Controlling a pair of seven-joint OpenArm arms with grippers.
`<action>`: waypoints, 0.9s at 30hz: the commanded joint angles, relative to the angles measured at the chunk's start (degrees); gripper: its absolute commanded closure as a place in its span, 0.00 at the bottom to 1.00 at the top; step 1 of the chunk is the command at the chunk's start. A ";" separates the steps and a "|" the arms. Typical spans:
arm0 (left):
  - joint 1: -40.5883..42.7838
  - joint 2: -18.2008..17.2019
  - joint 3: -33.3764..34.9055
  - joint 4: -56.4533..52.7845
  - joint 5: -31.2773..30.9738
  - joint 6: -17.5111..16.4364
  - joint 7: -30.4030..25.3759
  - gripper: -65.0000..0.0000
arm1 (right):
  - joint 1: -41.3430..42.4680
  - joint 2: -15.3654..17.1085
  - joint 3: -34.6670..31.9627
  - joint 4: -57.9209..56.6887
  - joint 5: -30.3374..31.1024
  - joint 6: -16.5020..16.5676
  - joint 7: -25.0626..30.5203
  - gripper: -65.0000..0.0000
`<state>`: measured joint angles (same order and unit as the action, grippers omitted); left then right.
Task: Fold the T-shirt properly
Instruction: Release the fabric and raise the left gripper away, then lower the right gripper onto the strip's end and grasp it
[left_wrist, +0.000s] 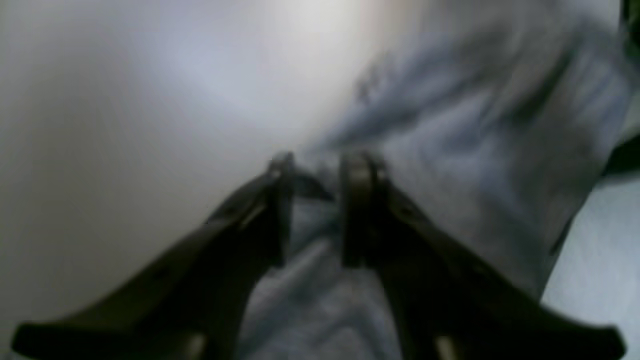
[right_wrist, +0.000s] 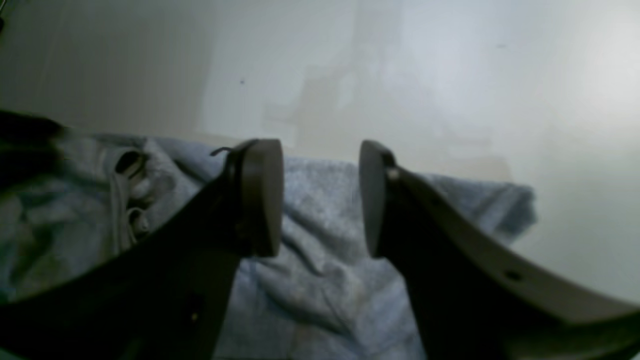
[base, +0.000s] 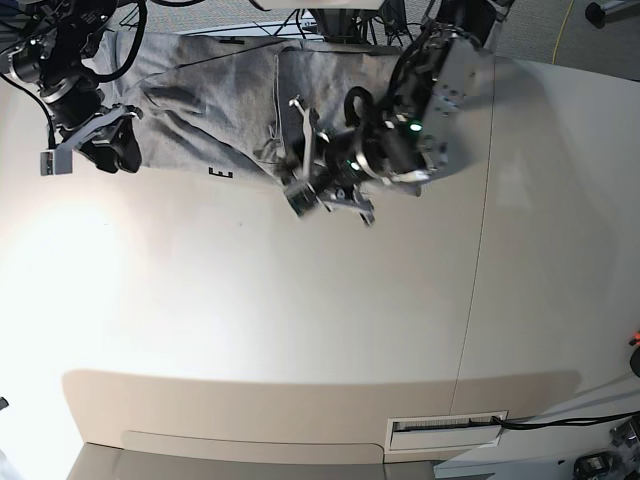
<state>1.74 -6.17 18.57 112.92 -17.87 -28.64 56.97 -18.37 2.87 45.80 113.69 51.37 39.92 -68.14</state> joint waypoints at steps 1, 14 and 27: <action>-0.31 0.24 -1.86 2.78 -1.18 0.04 -0.07 0.79 | 0.13 0.81 2.36 1.01 1.11 0.08 2.10 0.61; 8.44 -9.99 -22.62 7.37 -20.31 -5.99 1.27 0.79 | -7.93 8.09 17.62 -0.09 -0.20 -3.74 1.27 0.32; 8.57 -10.16 -22.53 7.34 -21.42 -5.99 1.33 0.78 | -4.76 9.49 17.49 -30.80 12.37 -2.19 -1.36 0.32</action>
<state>10.81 -16.19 -3.84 119.28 -38.22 -34.41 59.57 -22.87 11.22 62.94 81.91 62.02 37.47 -70.26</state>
